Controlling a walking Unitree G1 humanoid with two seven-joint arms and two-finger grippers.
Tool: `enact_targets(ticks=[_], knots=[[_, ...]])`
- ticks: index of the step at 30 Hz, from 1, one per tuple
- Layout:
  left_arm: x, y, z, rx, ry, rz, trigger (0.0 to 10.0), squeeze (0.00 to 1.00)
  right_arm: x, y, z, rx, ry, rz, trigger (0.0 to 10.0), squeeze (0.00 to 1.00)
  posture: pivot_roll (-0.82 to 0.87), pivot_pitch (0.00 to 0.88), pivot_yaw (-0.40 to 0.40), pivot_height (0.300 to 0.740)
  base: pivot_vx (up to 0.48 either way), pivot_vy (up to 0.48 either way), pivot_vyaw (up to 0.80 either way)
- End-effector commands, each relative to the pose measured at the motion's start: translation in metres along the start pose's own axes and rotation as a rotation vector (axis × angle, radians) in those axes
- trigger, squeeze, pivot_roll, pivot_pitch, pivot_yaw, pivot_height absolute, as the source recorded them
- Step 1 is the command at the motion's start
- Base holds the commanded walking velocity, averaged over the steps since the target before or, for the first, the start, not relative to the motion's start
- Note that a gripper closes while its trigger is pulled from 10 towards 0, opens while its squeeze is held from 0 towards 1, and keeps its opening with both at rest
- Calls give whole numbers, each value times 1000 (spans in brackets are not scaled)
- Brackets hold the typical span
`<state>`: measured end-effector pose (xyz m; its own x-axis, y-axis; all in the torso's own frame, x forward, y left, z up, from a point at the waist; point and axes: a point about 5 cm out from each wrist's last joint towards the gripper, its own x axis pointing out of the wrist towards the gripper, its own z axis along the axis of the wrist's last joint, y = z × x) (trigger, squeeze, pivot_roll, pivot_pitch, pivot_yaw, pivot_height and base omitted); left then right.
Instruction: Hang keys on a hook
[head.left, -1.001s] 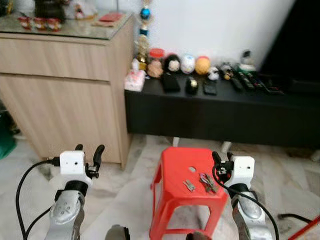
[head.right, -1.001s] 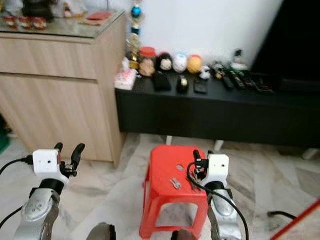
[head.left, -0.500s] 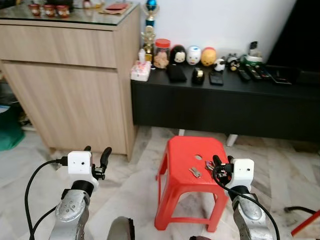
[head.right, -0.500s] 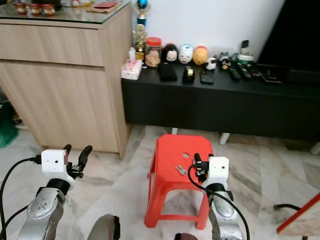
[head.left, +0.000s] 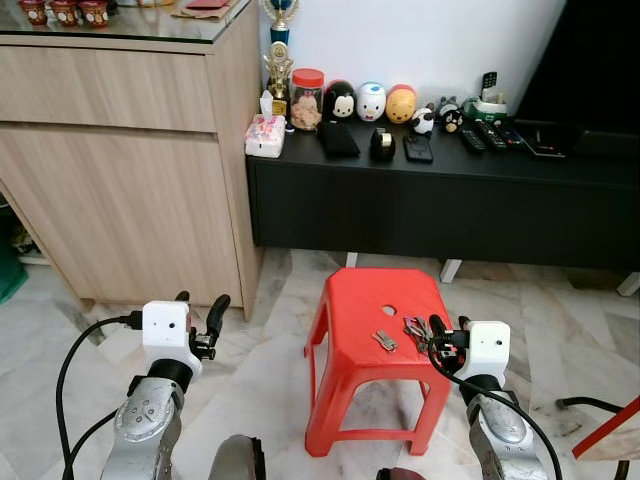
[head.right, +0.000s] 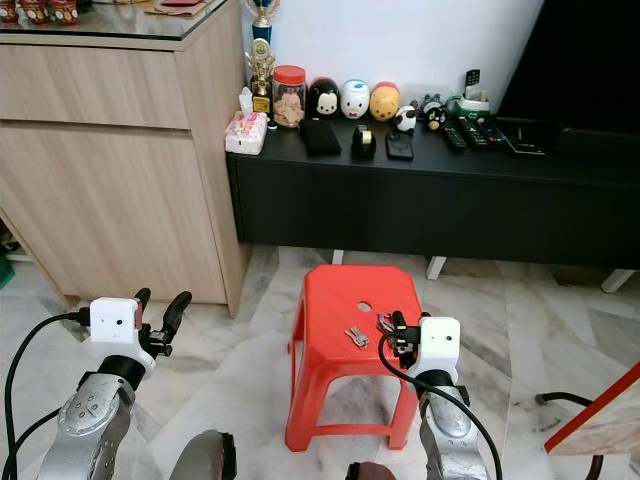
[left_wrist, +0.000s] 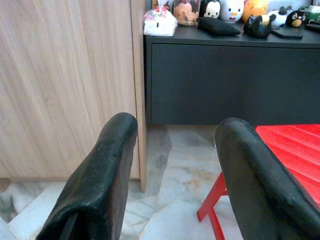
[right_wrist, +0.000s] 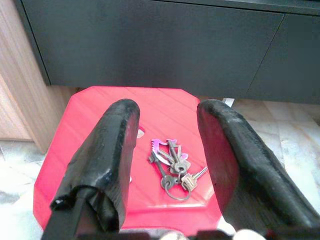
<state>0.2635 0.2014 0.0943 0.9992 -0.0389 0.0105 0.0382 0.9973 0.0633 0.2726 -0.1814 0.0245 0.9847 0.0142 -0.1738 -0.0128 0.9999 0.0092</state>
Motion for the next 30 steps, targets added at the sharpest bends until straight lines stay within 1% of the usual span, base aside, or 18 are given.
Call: enact_targets(ticks=[1, 7, 10, 23, 28, 30], knots=[[5, -5, 4, 2, -6, -25, 10000, 0, 0, -2, 1, -5, -10, -6, 10000, 0, 18, 0, -87, 606, 0, 0, 0], [5, -8, 3, 11, 0, -46, 10000, 0, 1, -3, 0, -10, 1, -15, 10000, 0, 17, 0, -83, 606, 0, 0, 0], [5, -9, 3, 14, 0, -50, 10000, 0, 0, -3, 0, -11, 4, -15, 10000, 0, 18, 0, -83, 606, 256, 0, 0], [6, -9, 3, 24, 7, -56, 10000, 0, -1, -3, -6, -18, 28, -16, 10000, 0, 20, 0, -83, 606, 349, 0, 0], [7, -10, 3, 25, 6, -59, 10000, 0, -2, -5, -8, -44, 46, -26, 10000, 0, 18, 0, -84, 606, 368, 0, 0], [7, -11, 3, 25, 6, -63, 10000, 0, -2, -5, -9, -49, 48, -24, 10000, 0, 19, 0, -84, 606, 368, 0, 625]])
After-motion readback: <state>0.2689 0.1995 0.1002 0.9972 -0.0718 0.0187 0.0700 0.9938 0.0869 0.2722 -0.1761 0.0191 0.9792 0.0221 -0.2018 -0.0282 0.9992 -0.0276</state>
